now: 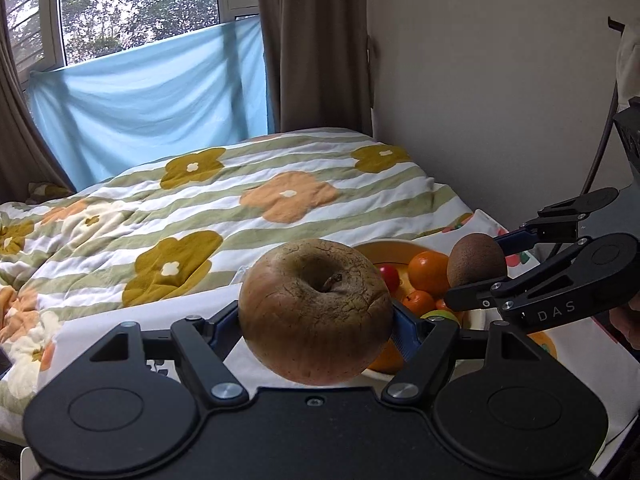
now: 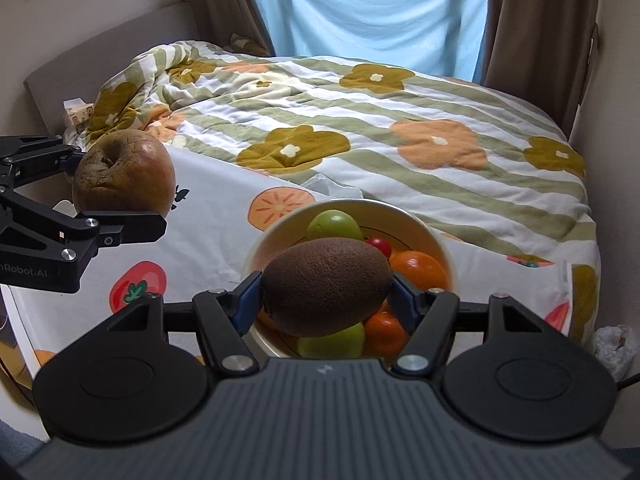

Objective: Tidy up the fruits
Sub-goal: 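Carry brown apple and kiwi into the duck bowl and open both tools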

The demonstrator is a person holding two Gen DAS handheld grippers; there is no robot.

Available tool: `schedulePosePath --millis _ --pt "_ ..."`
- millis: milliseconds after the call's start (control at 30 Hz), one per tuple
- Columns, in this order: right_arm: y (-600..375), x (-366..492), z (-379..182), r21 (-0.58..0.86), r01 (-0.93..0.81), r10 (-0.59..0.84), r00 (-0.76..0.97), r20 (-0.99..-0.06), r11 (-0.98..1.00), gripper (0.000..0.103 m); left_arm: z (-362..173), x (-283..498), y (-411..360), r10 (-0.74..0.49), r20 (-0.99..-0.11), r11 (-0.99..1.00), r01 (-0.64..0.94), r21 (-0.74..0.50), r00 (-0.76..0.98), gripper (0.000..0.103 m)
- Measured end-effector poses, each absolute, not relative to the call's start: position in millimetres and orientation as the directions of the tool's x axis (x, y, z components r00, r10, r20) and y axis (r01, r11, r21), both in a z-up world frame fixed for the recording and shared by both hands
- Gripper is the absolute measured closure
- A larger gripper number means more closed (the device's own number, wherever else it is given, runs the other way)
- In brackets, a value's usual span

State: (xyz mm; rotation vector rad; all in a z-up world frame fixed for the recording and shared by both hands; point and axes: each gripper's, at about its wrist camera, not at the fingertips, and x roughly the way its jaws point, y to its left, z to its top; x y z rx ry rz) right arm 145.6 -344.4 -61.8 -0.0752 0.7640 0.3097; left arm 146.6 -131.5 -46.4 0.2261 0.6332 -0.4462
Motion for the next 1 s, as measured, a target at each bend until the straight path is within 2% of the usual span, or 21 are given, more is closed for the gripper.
schedulePosePath --millis 667,1000 --pt "-428 170 -76 0.081 -0.156 0.168 0.703 -0.691 0.984 0.022 -100 214 -219 -0.370 -0.705 0.834 0.551 0.035 0.605 0.025" --pt "-431 196 -81 0.120 -0.143 0.186 0.711 -0.678 0.982 0.022 -118 223 -238 -0.342 -0.731 0.809 0.580 0.091 0.591 0.024"
